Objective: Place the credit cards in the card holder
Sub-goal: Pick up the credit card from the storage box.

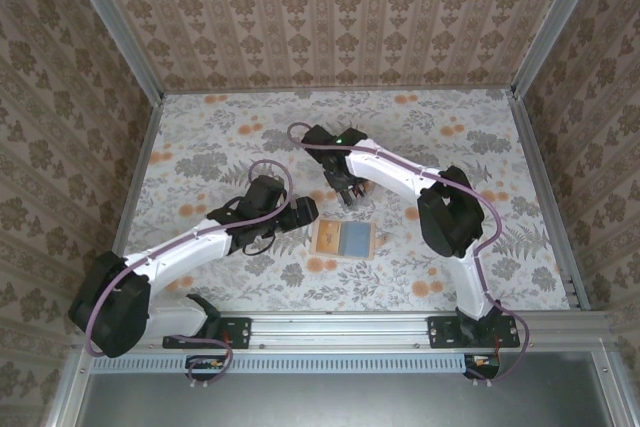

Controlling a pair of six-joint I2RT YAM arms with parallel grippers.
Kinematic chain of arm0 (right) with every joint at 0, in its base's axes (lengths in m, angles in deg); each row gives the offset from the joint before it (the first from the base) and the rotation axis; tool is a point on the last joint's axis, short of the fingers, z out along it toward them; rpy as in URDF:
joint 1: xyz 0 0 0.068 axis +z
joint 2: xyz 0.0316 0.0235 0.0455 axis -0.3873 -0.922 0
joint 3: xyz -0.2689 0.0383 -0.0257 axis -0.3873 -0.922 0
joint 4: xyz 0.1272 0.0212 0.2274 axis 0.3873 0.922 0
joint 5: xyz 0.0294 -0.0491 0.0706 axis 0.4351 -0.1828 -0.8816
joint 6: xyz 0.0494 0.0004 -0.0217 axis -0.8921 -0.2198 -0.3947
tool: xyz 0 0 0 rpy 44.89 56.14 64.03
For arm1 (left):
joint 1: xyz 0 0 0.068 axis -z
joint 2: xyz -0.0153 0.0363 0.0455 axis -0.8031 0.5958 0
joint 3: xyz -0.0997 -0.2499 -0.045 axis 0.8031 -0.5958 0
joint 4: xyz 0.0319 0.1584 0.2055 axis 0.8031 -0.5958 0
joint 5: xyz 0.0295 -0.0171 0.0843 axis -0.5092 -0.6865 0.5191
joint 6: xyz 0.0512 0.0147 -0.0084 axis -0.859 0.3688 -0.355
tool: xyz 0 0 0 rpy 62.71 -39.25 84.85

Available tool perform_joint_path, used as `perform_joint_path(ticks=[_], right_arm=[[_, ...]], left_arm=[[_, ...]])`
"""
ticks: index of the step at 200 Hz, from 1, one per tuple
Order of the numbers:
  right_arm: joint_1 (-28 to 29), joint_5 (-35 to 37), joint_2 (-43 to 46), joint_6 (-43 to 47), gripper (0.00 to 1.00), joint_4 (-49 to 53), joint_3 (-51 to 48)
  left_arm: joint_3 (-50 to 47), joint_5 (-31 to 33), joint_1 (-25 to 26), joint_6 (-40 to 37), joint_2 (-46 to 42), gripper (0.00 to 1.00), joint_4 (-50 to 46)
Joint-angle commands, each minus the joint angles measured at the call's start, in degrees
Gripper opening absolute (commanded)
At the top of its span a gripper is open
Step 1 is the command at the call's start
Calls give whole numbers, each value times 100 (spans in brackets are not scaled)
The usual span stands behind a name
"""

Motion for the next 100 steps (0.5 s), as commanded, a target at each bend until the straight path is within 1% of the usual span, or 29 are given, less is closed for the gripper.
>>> perform_joint_path(ticks=[1,19,46,100], right_arm=[[43,615,-224,140,38,194,85],[85,903,-290,218,38,172,76],[130,1059,-384,323,37,145,51],[194,1573,-211,410,35,48,-1]], left_arm=[[-91,14,-40,114,-108,100,-38],[-100,19,-48,105,-117,100,-37],[-106,12,-57,105,-117,100,-34],[-144,4,-68,120,-152,100,-39]])
